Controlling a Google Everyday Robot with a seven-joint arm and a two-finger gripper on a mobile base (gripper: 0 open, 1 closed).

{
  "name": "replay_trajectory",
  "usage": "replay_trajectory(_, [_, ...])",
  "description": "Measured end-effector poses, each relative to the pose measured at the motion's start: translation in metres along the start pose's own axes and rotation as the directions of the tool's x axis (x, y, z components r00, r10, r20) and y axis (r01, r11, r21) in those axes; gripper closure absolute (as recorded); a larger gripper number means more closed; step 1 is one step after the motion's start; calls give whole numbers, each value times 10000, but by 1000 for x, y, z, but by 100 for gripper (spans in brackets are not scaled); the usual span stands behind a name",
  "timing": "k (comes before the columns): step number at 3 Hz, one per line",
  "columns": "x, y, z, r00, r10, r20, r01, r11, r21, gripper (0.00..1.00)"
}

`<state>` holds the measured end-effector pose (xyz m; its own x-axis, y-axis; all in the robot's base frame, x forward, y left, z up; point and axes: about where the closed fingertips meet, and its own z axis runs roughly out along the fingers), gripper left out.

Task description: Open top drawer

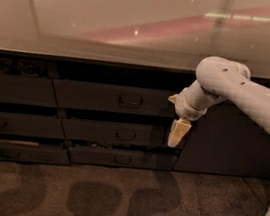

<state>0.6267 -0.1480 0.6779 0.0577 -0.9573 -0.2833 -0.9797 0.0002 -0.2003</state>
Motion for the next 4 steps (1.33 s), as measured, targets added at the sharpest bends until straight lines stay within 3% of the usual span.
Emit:
replay_trajectory(1, [-3, 6, -1, 9992, -388, -71, 391, 9980, 506, 0])
replay_trajectory(2, [-7, 17, -5, 9928, -1195, -77, 1193, 9819, 1471, 0])
replay_trajectory(3, [-10, 25, -6, 9820, -1887, -15, 1848, 9601, 2100, 0])
replay_trajectory(4, [-10, 25, -6, 9821, -1886, -16, 1847, 9601, 2100, 0])
